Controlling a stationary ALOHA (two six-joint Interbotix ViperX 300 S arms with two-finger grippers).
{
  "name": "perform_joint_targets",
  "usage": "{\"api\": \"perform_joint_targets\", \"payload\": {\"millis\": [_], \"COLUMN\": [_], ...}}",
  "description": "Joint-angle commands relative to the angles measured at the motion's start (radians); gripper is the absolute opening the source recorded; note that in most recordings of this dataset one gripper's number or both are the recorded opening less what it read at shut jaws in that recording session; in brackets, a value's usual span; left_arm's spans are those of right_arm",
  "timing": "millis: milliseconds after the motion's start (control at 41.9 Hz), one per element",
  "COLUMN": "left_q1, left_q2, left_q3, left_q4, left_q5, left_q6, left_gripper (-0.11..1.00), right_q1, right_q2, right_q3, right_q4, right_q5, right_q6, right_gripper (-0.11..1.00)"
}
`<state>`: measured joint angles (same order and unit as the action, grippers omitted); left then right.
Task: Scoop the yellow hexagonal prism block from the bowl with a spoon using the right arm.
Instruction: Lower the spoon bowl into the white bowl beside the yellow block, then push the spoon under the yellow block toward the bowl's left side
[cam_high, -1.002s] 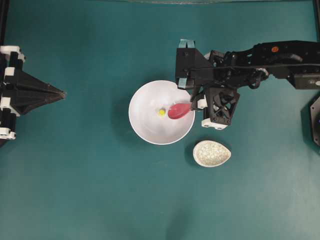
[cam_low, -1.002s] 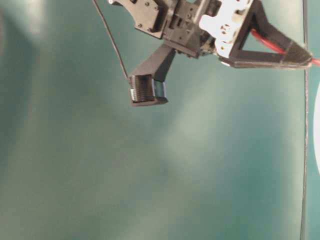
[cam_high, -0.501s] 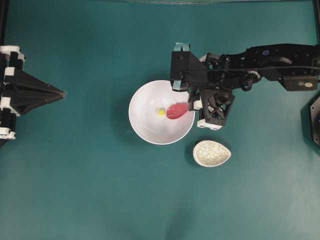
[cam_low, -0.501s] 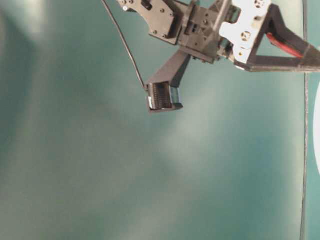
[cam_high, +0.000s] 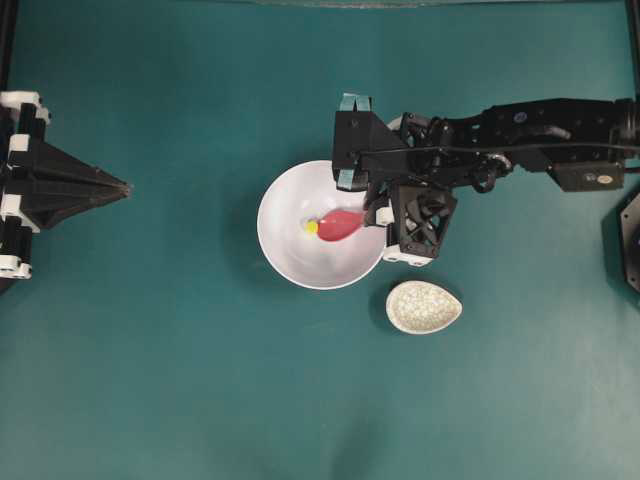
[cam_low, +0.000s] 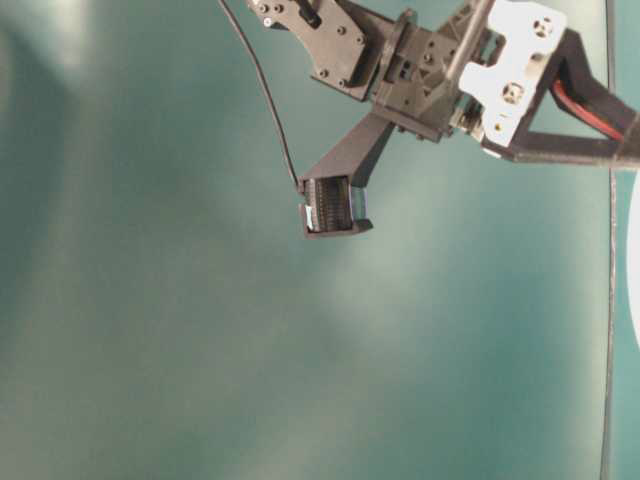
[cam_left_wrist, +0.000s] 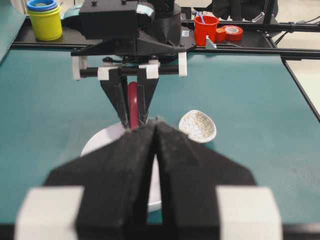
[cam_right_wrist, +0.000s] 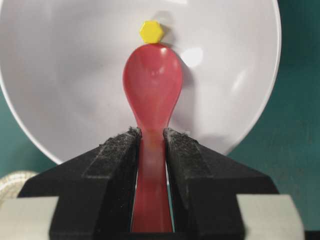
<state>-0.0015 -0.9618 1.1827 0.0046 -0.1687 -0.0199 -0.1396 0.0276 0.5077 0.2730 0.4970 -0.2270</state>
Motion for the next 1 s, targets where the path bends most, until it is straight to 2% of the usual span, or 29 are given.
{"api": "perform_joint_targets", "payload": {"millis": [0,262,692,978], "left_q1": [0.0,-0.002,0.0,-0.002], "left_q2": [0.009,0.009,0.009,0.008], "left_q3": [-0.012,-0.014,-0.014,-0.015], "left_q4": [0.002,0.003,0.002,0.002], "left_q5": [-0.009,-0.011,-0.011,-0.011], "left_q6": [-0.002,-0.003,-0.003,-0.003], "left_gripper": [-0.01,-0.01,-0.01,-0.01], "right_q1": [0.002,0.003,0.029,0.037], "right_q2": [-0.009,0.002,0.002,0.0], "right_q3": [-0.021,-0.021,-0.021,-0.021], "right_q4": [0.0,0.008,0.049,0.051], "right_q5": [-0.026,-0.091,-0.143,-0.187], "right_q6": [0.0,0.002,0.002,0.002], "right_gripper": [0.22,0.22,0.22,0.22]}}
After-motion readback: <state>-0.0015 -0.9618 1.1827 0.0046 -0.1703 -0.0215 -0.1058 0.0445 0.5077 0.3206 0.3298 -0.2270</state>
